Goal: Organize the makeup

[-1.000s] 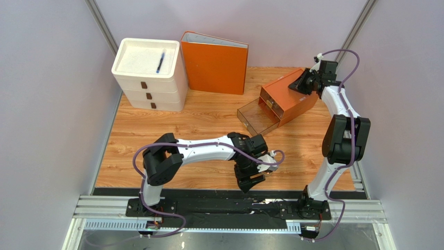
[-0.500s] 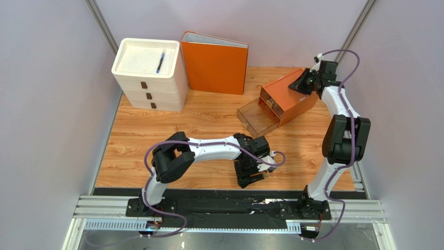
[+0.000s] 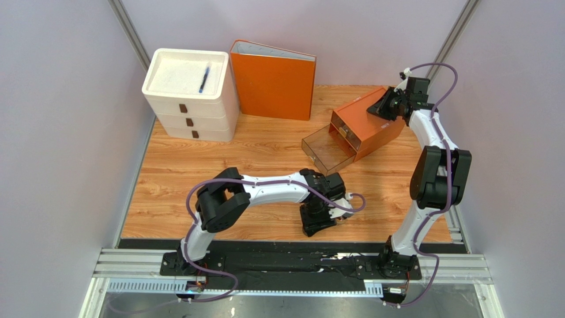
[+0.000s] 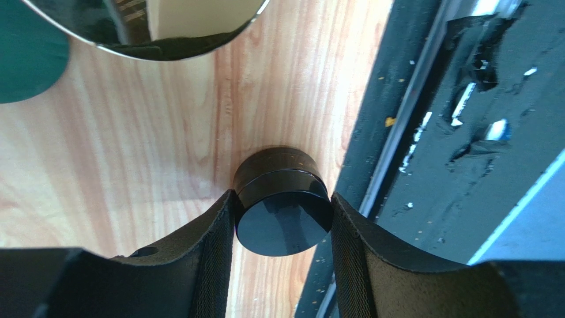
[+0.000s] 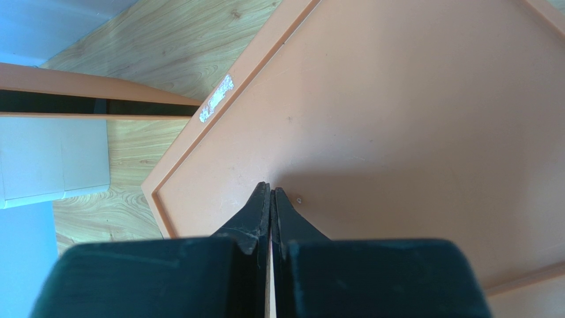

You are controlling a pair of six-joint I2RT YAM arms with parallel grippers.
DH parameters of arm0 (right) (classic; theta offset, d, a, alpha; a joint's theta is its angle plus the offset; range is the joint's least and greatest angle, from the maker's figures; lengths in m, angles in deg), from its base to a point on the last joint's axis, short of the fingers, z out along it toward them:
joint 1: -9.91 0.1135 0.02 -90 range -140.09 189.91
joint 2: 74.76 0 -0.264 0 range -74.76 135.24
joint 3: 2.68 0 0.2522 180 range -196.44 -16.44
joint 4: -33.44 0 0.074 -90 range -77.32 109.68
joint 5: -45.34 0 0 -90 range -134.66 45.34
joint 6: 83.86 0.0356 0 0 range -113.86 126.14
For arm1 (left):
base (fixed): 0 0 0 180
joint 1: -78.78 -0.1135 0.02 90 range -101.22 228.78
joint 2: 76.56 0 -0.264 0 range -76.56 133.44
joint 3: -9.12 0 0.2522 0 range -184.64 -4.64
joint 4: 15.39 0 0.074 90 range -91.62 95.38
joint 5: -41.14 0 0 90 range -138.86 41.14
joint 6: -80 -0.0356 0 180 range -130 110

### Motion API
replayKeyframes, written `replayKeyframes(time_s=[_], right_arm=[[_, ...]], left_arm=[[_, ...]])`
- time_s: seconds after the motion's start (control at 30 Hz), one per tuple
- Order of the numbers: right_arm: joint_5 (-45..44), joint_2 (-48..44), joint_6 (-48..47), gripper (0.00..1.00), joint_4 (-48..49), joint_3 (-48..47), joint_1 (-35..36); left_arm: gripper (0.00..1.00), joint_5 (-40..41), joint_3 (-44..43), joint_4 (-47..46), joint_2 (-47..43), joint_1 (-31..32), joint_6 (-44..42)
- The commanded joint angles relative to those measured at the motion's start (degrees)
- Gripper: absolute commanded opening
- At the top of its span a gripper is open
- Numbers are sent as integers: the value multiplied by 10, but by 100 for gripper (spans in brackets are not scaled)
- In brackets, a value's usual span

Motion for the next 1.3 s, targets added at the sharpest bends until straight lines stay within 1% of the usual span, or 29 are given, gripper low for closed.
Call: replayKeyframes(time_s=[0.0, 0.1, 0.2, 0.27, 0.4, 0.5, 0.57, 0.6, 0.67, 0.7, 0.8, 0.83, 0.9, 1.0, 1.03, 1.07, 1.13, 1.17, 1.23, 1.27], right_arm=[[-59, 77, -26, 0, -184, 63, 10], [-58, 77, -26, 0, -184, 63, 10], [-59, 75, -26, 0, -183, 64, 10], [-60, 76, -26, 0, -183, 64, 10], [-59, 78, -28, 0, -185, 63, 9], [-62, 79, -27, 0, -185, 63, 10], [-63, 79, -28, 0, -186, 62, 10], [-64, 81, -28, 0, -185, 63, 10], [-65, 82, -29, 0, -187, 63, 10], [-66, 81, -31, 0, -187, 62, 10], [-63, 86, -29, 0, -188, 61, 10], [-63, 86, -30, 0, -188, 60, 10], [-61, 88, -30, 0, -187, 59, 10], [-61, 88, -30, 0, -188, 60, 10], [-60, 89, -28, 0, -188, 60, 10], [-59, 90, -29, 0, -188, 59, 10], [-59, 91, -28, 0, -188, 58, 10], [-59, 91, -28, 0, -188, 58, 10], [-57, 93, -28, 0, -188, 57, 10], [-58, 94, -28, 0, -188, 56, 10]], left_arm=[[0, 59, -23, 14, 13, -3, -34], [0, 82, -59, 20, 0, -21, -39], [0, 97, -109, 24, -4, -58, -33], [0, 91, -158, 28, 3, -89, -30], [0, 86, -261, 31, 21, -125, -32], [0, 74, -297, 15, 43, -155, -14], [0, 73, -339, 15, 67, -171, 12], [0, 73, -373, 14, 86, -174, 19], [0, 88, -411, 12, 110, -177, 24], [0, 90, -454, 14, 137, -179, 29], [7, 108, -523, 8, 174, -182, 43], [9, 121, -529, 1, 187, -185, 48], [16, 149, -527, -23, 193, -193, 67], [28, 159, -515, -53, 195, -203, 87], [34, 174, -514, -56, 196, -207, 87], [47, 183, -513, -61, 198, -208, 87], [62, 199, -514, -65, 203, -209, 76], [77, 202, -514, -68, 203, -209, 71], [89, 213, -514, -72, 207, -209, 62], [99, 218, -513, -73, 207, -209, 54]])
